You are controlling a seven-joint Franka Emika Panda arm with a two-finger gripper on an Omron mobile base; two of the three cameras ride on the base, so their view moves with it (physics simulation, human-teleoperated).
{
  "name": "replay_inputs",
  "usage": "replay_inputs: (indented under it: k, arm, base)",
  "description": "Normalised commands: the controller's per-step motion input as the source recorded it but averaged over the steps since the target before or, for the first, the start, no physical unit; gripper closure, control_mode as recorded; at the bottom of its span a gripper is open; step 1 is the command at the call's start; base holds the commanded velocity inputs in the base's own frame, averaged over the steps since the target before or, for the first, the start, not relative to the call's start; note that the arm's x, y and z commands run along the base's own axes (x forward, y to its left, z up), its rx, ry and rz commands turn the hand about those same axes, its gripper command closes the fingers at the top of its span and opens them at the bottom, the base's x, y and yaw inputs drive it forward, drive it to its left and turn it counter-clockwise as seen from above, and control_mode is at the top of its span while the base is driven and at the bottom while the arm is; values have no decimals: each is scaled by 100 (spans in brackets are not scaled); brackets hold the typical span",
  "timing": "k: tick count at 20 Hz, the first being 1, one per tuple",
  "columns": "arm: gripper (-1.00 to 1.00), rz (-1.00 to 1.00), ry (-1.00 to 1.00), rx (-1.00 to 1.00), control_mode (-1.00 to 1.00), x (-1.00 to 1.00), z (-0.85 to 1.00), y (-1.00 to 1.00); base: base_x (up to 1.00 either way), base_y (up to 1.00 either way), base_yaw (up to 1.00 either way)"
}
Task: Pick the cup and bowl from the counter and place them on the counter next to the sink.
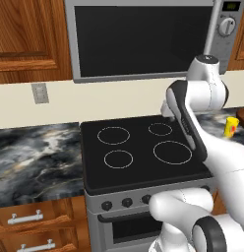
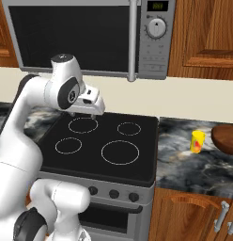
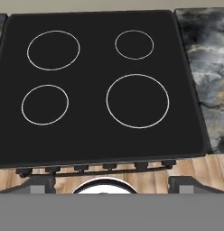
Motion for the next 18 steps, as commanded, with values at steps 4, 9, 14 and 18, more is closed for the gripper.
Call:
replay_inputs:
  k: [4,9,14,18]
  arm:
    - [-100,-7,9,0,-100,0,13,-51]
    - [-100,-6,11,-1,-100,0,3,-56]
    - [-100,-4,15,-3,-100,0,0,-66]
    - [-100,-4,16,-4,-100,0,0,-70]
  base:
    - [0,0,0]
    - [0,0,0]
    - [0,0,0]
    - [0,0,0]
